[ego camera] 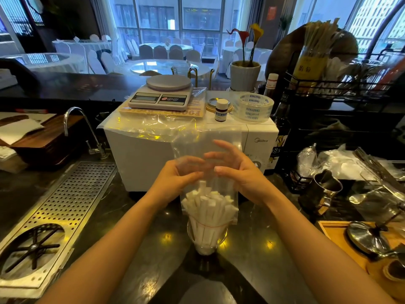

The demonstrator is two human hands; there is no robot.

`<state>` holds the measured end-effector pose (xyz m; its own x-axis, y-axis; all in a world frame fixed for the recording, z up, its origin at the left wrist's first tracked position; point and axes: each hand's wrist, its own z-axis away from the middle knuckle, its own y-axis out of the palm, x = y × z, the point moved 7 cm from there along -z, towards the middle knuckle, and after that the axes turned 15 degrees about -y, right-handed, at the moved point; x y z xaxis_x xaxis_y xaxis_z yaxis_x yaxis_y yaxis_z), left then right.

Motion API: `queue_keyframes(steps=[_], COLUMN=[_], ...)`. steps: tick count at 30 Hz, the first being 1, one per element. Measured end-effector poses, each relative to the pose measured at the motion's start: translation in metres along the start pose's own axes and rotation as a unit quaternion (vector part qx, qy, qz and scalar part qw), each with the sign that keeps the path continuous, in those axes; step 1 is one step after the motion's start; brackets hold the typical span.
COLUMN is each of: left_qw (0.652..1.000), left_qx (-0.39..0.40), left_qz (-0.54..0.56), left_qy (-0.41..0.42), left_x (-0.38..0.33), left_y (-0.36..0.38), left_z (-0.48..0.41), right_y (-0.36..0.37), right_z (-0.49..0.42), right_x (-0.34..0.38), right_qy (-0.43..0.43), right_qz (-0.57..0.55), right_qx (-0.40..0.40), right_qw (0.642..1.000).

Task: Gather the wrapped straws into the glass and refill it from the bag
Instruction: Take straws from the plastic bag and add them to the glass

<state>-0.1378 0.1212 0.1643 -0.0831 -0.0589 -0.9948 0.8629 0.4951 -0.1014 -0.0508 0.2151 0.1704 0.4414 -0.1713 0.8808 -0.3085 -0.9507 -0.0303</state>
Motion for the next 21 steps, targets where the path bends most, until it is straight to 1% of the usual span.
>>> queue_keyframes(steps=[5, 10, 14, 21], left_qw=[0.999, 0.998, 0.996, 0.991], left_qx=[-0.04, -0.031, -0.031, -0.041], left_qz=[0.002, 0.008, 0.038, 0.101], left_qy=[0.025, 0.061, 0.081, 0.078], left_x=[-0.021, -0.05, -0.069, -0.079], left_y=[-0.004, 0.001, 0.007, 0.034], left_z=[-0.005, -0.006, -0.006, -0.014], right_y=[-0.012, -0.022, -0.032, -0.06], right_z=[-0.004, -0.002, 0.008, 0.039], right_x=[0.015, 0.033, 0.045, 0.051], right_qy=[-0.02, -0.042, -0.054, -0.029], right_qz=[0.005, -0.002, -0.003, 0.031], right_qx=[-0.044, -0.079, -0.11, -0.21], right_qw=[0.999, 0.996, 0.992, 0.977])
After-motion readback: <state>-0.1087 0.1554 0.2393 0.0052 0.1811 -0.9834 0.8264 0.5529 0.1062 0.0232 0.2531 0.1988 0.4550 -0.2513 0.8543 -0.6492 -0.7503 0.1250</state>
